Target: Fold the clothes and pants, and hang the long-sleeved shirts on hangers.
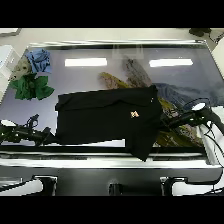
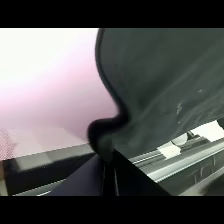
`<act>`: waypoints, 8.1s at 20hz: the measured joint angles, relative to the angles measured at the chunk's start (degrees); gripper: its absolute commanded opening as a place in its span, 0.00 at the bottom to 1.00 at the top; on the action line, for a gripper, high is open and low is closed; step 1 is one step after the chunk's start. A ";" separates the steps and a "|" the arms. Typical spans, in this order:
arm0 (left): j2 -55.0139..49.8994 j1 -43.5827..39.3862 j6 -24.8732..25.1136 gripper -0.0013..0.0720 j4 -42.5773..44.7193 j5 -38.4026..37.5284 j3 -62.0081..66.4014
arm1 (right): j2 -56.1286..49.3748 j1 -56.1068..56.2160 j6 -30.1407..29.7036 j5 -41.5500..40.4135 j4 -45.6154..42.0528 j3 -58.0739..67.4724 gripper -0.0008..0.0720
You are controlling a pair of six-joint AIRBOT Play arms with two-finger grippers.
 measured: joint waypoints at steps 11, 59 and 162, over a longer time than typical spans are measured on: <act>18.25 -0.07 -0.15 0.05 -11.74 8.81 53.18 | 19.54 0.50 -2.75 -2.97 -4.68 50.77 0.06; -27.06 -16.87 -12.09 0.05 6.19 16.35 56.72 | -13.64 10.34 16.44 -22.88 -15.23 37.83 0.06; -35.28 -15.15 -15.45 0.93 4.76 -12.00 57.64 | -14.86 3.28 7.78 3.21 3.69 30.05 0.85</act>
